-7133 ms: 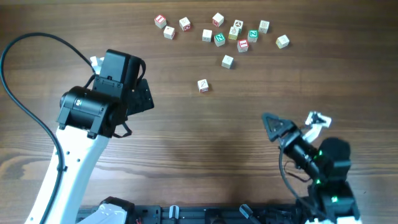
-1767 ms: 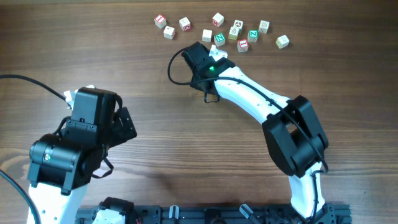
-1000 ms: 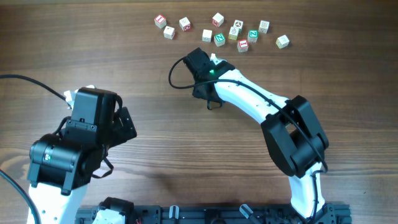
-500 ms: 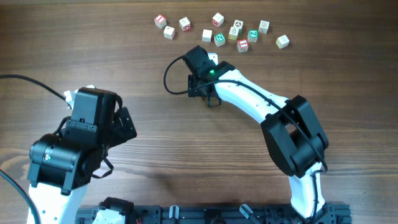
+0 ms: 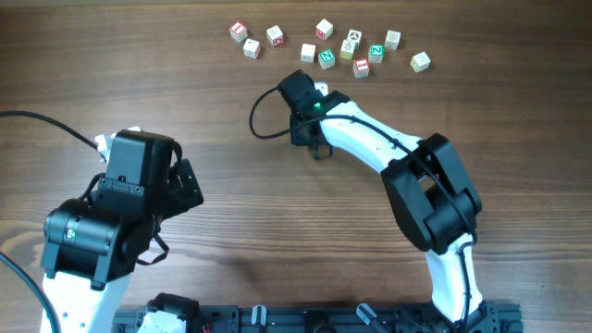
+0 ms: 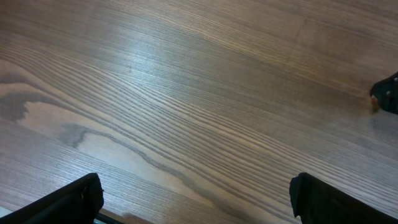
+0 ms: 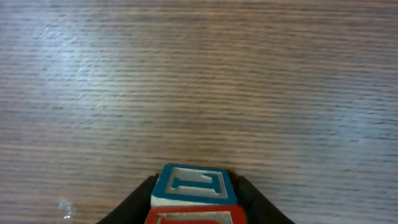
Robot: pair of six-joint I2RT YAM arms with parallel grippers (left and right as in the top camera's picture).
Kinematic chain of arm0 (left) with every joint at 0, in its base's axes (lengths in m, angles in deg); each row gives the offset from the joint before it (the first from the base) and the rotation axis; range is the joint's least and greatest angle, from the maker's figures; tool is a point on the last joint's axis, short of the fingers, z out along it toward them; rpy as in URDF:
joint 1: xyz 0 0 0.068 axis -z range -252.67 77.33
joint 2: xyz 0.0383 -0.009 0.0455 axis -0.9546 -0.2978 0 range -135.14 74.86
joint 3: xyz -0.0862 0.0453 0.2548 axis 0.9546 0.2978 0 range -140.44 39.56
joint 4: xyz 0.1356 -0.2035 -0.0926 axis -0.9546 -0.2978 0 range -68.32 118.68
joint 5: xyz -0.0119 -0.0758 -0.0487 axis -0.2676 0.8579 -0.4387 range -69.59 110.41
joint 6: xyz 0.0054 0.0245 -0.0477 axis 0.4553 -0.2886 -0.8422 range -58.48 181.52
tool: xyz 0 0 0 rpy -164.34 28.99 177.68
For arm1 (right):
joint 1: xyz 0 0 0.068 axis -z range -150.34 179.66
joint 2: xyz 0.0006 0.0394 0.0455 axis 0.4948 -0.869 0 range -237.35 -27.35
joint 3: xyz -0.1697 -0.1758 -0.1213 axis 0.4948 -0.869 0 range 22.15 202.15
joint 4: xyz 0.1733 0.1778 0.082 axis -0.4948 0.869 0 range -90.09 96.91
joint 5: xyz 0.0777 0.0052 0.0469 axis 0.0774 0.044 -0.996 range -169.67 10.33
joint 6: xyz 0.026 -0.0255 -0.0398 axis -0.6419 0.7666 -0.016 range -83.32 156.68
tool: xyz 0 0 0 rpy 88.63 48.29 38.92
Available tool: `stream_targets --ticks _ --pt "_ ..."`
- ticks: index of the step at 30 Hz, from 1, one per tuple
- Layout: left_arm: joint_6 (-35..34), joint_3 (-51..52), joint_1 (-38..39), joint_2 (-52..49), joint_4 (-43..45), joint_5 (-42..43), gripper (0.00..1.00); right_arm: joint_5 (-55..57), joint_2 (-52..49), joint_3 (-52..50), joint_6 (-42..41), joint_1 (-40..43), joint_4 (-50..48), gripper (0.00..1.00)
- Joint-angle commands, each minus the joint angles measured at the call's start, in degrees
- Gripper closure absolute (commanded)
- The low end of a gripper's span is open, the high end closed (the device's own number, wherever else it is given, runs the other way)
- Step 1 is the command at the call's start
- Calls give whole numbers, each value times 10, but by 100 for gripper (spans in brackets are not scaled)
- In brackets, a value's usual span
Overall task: Form a tower
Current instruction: 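Carry the held block over the leaf block, then lower the held block onto the leaf block and open the right gripper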
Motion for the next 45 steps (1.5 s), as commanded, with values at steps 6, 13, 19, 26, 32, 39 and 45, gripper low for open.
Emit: stream_targets --ticks 6,13,19,26,32,39,45 --pt "-5 2 -3 0 0 1 0 -5 -19 3 -5 4 0 71" --pt "-5 2 -3 0 0 1 0 -5 -19 33 31 0 1 77" --pt "-5 2 -3 0 0 1 0 -5 -20 35 29 -3 8 76" --pt "-5 2 -3 0 0 1 0 -5 -20 35 29 -3 6 52" --pt "-5 2 -3 0 0 1 0 -10 -20 35 0 -3 6 44" --pt "-5 2 -3 0 0 1 0 -9 -20 35 19 -3 -5 47" --pt "-5 2 -3 0 0 1 0 -3 -20 35 31 -3 -9 71"
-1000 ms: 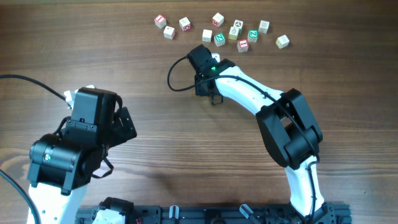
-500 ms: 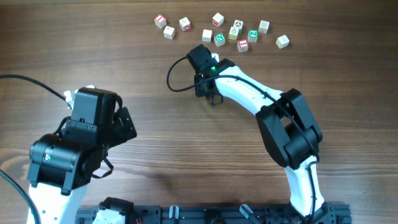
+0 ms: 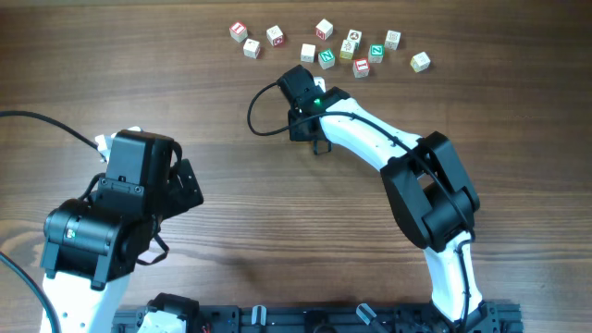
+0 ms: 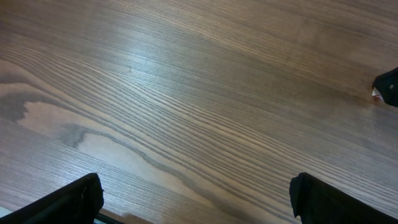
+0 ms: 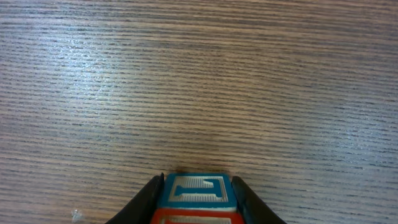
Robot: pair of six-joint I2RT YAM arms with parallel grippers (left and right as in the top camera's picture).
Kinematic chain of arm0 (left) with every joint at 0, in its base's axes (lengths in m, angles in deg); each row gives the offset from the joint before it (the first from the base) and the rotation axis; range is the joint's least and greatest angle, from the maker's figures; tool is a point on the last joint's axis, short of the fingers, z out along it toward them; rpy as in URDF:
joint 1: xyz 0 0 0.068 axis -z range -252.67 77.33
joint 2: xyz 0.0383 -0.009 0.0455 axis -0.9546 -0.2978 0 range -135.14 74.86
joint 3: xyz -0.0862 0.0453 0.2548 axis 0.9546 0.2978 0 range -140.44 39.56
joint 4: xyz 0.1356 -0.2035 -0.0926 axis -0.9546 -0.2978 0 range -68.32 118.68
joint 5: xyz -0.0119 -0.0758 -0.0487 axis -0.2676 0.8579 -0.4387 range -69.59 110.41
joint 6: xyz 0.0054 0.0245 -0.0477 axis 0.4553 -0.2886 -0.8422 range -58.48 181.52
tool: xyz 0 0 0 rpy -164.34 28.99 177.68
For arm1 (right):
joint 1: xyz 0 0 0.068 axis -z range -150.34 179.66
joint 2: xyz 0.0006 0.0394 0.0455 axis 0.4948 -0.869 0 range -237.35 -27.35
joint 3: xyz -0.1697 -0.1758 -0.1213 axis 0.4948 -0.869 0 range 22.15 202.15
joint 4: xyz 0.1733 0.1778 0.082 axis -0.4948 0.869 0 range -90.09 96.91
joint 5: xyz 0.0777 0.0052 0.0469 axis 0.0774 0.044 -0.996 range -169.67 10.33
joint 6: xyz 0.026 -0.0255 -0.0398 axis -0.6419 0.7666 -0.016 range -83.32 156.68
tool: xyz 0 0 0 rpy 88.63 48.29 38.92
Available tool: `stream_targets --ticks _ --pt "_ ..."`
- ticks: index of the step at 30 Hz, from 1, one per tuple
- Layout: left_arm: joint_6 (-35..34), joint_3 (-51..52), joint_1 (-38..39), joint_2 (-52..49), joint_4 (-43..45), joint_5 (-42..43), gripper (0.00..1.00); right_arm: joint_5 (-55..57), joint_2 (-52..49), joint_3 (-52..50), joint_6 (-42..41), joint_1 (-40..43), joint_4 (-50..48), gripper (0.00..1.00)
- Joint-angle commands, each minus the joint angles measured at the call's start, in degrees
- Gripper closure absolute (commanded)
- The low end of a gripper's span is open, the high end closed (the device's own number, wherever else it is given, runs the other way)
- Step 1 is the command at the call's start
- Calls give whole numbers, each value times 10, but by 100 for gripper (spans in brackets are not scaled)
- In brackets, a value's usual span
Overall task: Form a tower
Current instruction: 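Lower the held block onto the leaf block and open the right gripper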
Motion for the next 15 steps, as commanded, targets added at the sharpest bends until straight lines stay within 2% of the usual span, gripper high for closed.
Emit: stream_targets --ticks 1,2,3,6,8,9,11,15 --pt "-5 2 -3 0 0 1 0 1 -11 14 4 -5 -2 73" --pt "-5 2 -3 0 0 1 0 1 -11 14 3 -5 -2 73" --pt "-5 2 -3 0 0 1 0 1 -11 14 3 -5 -3 66" --pt "-5 2 -3 0 0 1 0 1 -11 14 -4 -5 -1 68" --pt "-5 2 -3 0 0 1 0 1 -11 14 -12 -5 -2 57" --pt "-5 2 -3 0 0 1 0 1 -11 14 -12 -5 -3 56" --pt "-5 2 -3 0 0 1 0 1 -11 14 -11 -5 -2 63" --pt "-5 2 -3 0 0 1 0 0 -11 14 4 -5 11 69"
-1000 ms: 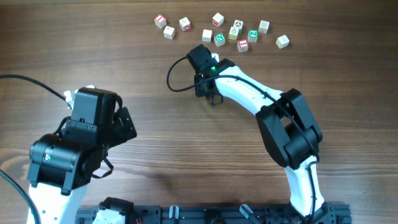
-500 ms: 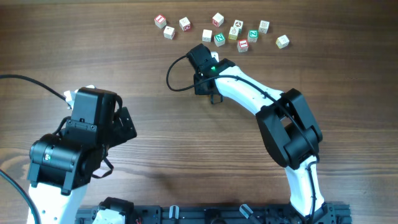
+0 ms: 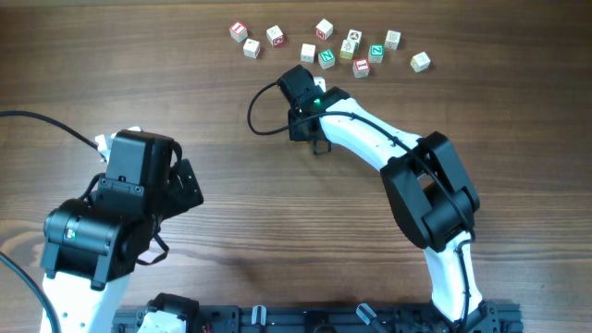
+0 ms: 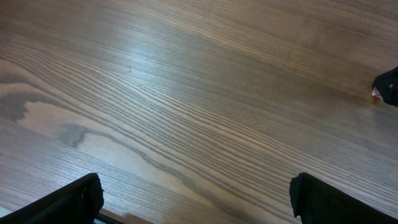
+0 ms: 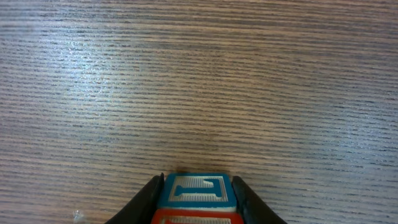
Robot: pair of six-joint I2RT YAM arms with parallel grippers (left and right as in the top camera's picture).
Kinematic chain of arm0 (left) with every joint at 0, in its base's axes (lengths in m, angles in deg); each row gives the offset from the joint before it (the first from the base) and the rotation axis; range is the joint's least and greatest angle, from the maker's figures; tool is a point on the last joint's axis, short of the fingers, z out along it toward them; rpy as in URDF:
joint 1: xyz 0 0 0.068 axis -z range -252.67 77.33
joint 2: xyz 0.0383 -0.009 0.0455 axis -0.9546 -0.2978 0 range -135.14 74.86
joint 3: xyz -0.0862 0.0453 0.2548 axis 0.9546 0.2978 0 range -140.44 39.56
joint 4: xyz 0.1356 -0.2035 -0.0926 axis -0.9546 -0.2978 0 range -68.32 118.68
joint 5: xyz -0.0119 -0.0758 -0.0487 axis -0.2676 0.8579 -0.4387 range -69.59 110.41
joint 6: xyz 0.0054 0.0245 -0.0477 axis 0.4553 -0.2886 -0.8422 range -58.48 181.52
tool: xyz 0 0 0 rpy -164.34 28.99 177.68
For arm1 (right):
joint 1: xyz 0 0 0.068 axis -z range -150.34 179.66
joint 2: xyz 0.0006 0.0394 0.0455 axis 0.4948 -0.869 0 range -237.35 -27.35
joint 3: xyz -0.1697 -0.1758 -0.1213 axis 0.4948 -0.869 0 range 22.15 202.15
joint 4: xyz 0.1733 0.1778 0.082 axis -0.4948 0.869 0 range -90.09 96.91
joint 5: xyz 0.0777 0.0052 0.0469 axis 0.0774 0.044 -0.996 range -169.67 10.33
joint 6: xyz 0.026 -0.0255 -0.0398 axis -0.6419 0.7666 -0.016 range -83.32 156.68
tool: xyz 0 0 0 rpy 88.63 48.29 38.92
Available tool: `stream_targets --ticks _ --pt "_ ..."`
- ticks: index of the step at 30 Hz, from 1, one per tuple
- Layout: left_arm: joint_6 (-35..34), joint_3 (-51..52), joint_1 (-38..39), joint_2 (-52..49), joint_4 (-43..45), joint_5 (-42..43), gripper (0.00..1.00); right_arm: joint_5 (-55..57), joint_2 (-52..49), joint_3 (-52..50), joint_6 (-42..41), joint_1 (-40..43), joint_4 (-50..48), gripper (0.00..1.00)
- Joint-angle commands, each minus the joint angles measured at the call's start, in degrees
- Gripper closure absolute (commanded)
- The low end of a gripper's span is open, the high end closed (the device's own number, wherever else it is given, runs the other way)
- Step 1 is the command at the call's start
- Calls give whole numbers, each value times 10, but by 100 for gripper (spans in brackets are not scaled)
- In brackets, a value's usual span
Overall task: Form a tower
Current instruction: 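Lower the held block onto the leaf block and open the right gripper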
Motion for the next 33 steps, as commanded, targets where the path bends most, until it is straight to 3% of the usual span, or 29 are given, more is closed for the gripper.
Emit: stream_targets --ticks 1,2,4,8,13,17,22,29,32,33 --pt "-5 2 -3 0 0 1 0 0 -11 14 10 -5 13 69" --pt "-5 2 -3 0 0 1 0 0 -11 14 10 -5 14 70" --pt "-5 2 -3 0 0 1 0 -1 -11 14 10 -5 14 59" --pt "-5 2 -3 0 0 1 0 -9 -11 14 10 -5 16 54" --pt "-5 2 -3 0 0 1 0 -27 -11 14 10 -5 33 63" --pt "-5 2 -3 0 0 1 0 -27 -11 14 10 -5 45 57" --pt "-5 2 -3 0 0 1 0 -27 -11 14 8 -5 47 67" --pt "-5 2 -3 0 0 1 0 -28 -11 14 7 -5 47 74" --pt "-5 2 -3 0 0 1 0 -27 -11 14 8 -5 46 74" --pt "-5 2 -3 0 0 1 0 -27 -11 14 8 -5 46 67"
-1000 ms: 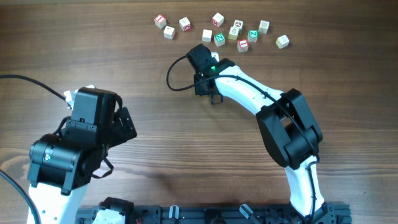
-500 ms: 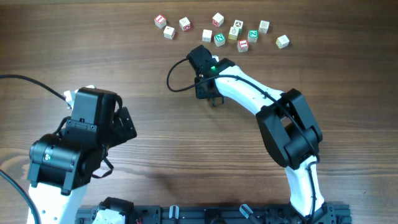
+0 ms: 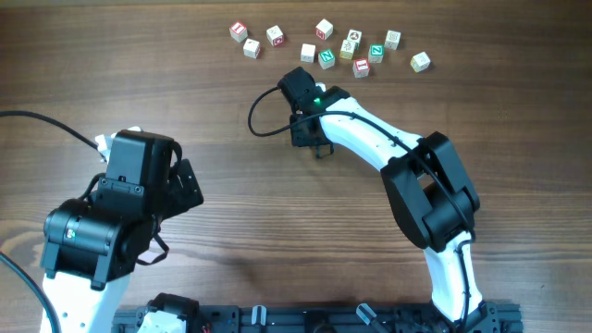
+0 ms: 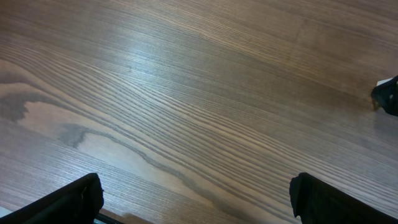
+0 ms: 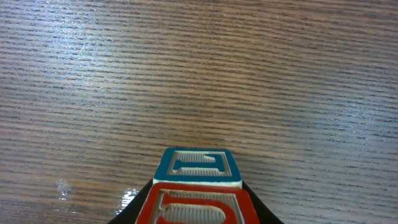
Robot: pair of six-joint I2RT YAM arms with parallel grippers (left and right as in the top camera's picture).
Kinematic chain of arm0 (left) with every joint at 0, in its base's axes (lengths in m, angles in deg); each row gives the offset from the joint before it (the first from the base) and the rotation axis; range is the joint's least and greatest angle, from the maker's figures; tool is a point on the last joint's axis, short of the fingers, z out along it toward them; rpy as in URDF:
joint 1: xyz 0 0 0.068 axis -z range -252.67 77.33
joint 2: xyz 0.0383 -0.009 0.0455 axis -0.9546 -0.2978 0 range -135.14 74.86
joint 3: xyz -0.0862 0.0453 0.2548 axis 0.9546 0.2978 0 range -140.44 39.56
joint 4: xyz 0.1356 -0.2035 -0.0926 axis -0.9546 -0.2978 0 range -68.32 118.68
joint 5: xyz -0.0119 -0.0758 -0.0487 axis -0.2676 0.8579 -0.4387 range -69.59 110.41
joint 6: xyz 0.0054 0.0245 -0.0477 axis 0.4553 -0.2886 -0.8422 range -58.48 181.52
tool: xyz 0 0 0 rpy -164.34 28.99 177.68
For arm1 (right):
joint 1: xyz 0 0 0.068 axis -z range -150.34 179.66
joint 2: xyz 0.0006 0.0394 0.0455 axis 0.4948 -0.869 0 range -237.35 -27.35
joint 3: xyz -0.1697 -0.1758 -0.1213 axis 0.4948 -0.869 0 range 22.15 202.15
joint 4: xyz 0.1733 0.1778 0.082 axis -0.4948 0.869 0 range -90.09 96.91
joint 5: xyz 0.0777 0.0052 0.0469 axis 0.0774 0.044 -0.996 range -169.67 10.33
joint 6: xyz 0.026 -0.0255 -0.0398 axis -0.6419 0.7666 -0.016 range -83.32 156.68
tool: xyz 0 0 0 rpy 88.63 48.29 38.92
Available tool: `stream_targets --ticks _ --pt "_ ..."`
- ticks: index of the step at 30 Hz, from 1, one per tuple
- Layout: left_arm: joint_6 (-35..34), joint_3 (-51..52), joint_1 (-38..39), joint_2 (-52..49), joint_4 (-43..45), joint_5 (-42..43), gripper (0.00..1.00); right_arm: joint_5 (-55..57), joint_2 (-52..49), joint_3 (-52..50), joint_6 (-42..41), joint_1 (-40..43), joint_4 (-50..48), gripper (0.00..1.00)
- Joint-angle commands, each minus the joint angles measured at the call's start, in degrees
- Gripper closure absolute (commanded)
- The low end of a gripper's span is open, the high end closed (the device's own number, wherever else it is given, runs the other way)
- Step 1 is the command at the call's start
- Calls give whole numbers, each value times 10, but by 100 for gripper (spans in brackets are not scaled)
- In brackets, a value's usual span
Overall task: Form a tower
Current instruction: 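Lower the held block onto the leaf block and open the right gripper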
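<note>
In the right wrist view my right gripper (image 5: 198, 202) is shut on an alphabet block just above the wooden table (image 5: 199, 74). Nearest the camera is the block's red-framed face (image 5: 196, 205), with a blue-framed face (image 5: 197, 165) beyond it. I cannot tell whether these are one block or two stacked. From overhead the right gripper (image 3: 317, 145) sits below the row of loose blocks, and the held block is hidden under it. My left gripper (image 4: 199, 199) is open over bare wood with nothing between its fingers.
Several loose alphabet blocks (image 3: 326, 57) lie in a scattered row at the far edge, from a red one (image 3: 239, 31) on the left to a pale one (image 3: 421, 62) on the right. A black cable (image 3: 259, 116) loops beside the right wrist.
The right gripper has shifted slightly toward the near side. In its wrist view the red face shows more and the block sits higher in the frame. The left arm has not moved.
The right gripper stayed shut on the block throughout. It first stood below the block row, then a little farther toward the row with mostly the blue face showing, and now stands slightly nearer again. The left gripper stayed open and still.
</note>
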Motion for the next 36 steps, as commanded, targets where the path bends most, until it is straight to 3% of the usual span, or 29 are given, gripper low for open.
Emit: stream_targets --ticks 1,6,8,10,15,23,26,33,34,36 --pt "-5 2 -3 0 0 1 0 -10 -11 10 -3 -5 1 59" --pt "-5 2 -3 0 0 1 0 -10 -11 10 -3 -5 0 37" --pt "-5 2 -3 0 0 1 0 -16 -11 10 -7 -5 9 34" --pt "-5 2 -3 0 0 1 0 -18 -11 10 -17 -5 18 35" --pt "-5 2 -3 0 0 1 0 -18 -11 10 -17 -5 33 62" --pt "-5 2 -3 0 0 1 0 -19 -11 10 -18 -5 32 70" --pt "-5 2 -3 0 0 1 0 -25 -11 10 -56 -5 31 74" --pt "-5 2 -3 0 0 1 0 -40 -11 10 -92 -5 30 72" --pt "-5 2 -3 0 0 1 0 -40 -11 10 -90 -5 30 63" --pt "-5 2 -3 0 0 1 0 -40 -11 10 -75 -5 30 54"
